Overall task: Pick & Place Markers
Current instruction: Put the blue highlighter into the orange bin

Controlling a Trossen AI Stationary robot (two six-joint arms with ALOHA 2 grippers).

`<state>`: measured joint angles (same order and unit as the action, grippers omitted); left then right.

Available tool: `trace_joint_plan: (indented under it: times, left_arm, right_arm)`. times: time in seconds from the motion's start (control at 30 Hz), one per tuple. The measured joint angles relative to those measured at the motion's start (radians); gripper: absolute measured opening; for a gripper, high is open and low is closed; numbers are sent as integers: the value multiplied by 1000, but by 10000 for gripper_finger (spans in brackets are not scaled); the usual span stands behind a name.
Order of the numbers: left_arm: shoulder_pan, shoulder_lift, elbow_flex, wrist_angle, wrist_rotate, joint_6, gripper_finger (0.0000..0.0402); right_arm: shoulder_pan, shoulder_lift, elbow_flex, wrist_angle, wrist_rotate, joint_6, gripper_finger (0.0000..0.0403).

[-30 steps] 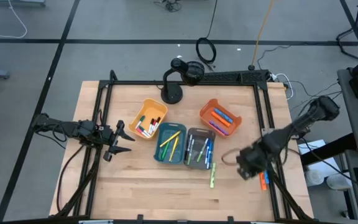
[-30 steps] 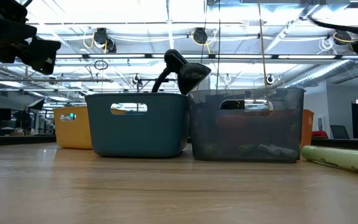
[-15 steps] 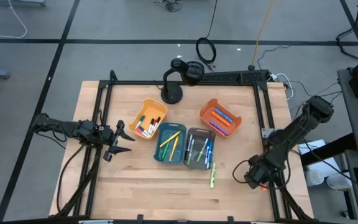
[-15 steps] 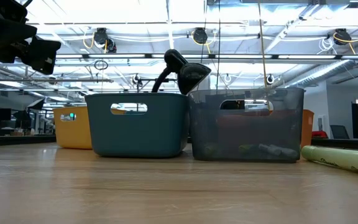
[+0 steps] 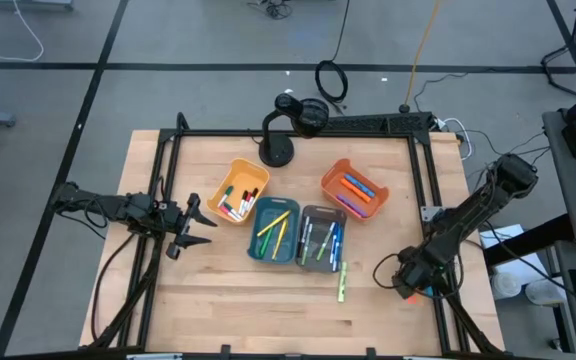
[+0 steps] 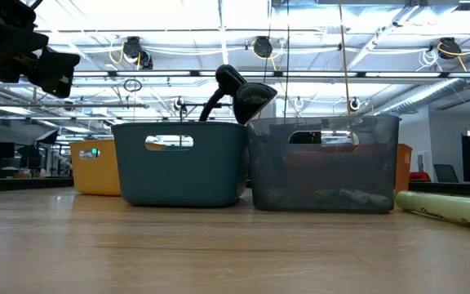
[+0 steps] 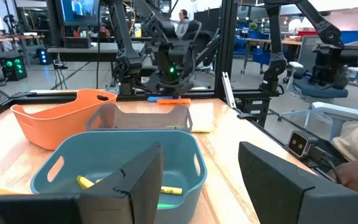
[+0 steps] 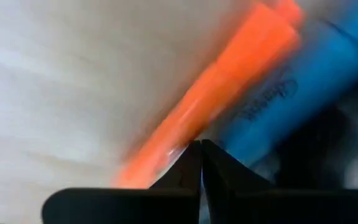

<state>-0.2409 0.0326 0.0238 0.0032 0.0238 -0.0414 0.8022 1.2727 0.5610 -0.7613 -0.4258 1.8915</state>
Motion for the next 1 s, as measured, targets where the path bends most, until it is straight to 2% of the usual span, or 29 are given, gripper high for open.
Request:
trace_joint_plan:
  times: [0.1, 0.33, 0.5, 0.73, 1.0]
  left_arm:
    - [0, 0, 0, 0, 0, 0, 214]
    - [0, 0, 0, 0, 0, 0, 214]
    - [0, 0, 0, 0, 0, 0, 214]
    - [0, 0, 0, 0, 0, 0, 214]
    - [0, 0, 0, 0, 0, 0, 214]
  right_arm:
    - [-20, -11, -6, 60, 38, -19, 0]
    - [-28, -34, -3, 83, 33, -49, 0]
    - [-28, -58, 49, -85, 1, -21, 0]
    - [-26, -48, 82, -292, 10, -31, 0]
    - [-22, -27, 46, -230, 69, -55, 0]
